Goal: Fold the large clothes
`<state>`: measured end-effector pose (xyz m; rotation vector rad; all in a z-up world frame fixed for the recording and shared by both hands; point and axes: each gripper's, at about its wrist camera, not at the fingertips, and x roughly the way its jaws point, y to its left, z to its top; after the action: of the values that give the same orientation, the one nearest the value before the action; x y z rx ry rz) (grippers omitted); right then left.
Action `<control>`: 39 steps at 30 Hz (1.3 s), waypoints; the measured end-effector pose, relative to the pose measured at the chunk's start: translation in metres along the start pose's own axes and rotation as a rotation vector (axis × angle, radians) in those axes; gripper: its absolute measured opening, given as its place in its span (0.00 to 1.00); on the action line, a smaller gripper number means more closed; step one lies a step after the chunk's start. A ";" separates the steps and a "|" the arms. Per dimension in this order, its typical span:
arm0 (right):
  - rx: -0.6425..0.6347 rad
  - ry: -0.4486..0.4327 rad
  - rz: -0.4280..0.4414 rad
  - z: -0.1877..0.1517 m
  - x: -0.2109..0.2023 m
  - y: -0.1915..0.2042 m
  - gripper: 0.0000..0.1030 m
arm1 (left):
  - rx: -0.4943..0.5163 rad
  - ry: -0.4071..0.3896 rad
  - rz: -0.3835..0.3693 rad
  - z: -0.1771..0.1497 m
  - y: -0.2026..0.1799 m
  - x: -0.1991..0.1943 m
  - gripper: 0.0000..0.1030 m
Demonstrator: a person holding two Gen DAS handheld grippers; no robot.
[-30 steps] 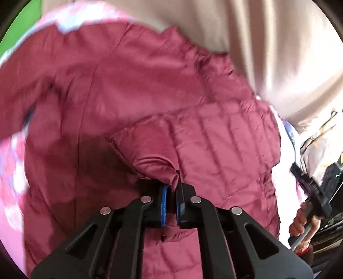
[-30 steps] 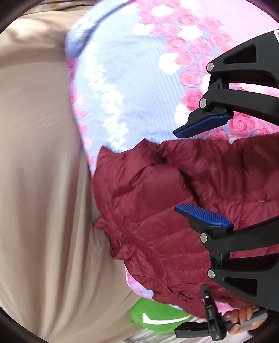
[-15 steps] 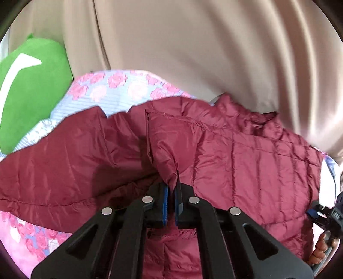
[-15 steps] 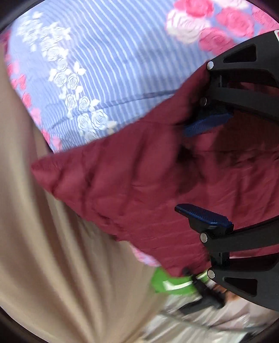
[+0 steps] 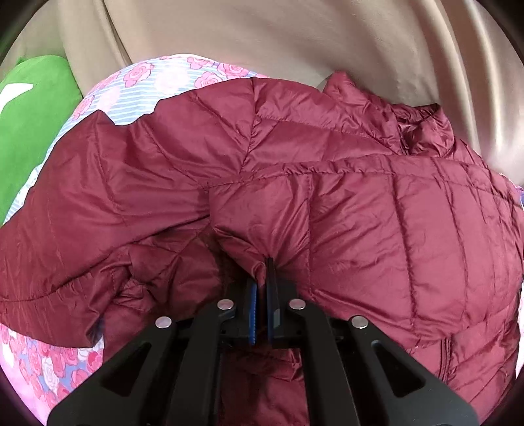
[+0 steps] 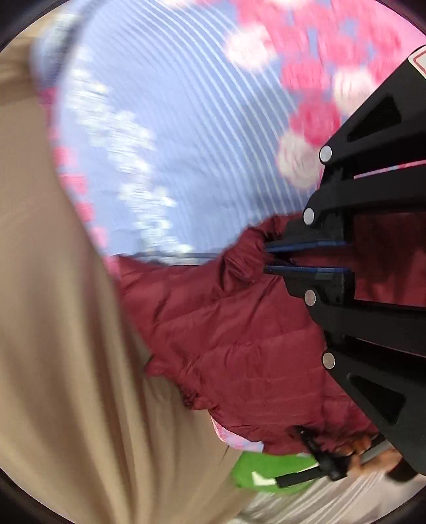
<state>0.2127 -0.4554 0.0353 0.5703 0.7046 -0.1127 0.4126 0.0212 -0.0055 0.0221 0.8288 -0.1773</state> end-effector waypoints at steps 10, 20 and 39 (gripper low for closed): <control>0.071 0.006 0.083 0.080 0.061 0.001 0.49 | -0.010 -0.058 -0.023 -0.014 0.003 0.004 0.03; -0.076 0.035 -0.039 0.100 0.117 0.008 0.06 | -0.013 -0.060 -0.048 -0.013 0.004 0.003 0.08; -0.309 0.042 -0.062 0.012 0.071 0.025 0.00 | 0.038 -0.060 0.001 -0.005 -0.009 0.011 0.09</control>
<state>0.2804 -0.4344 0.0086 0.2558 0.7635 -0.0479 0.4145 0.0107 -0.0160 0.0526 0.7659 -0.1917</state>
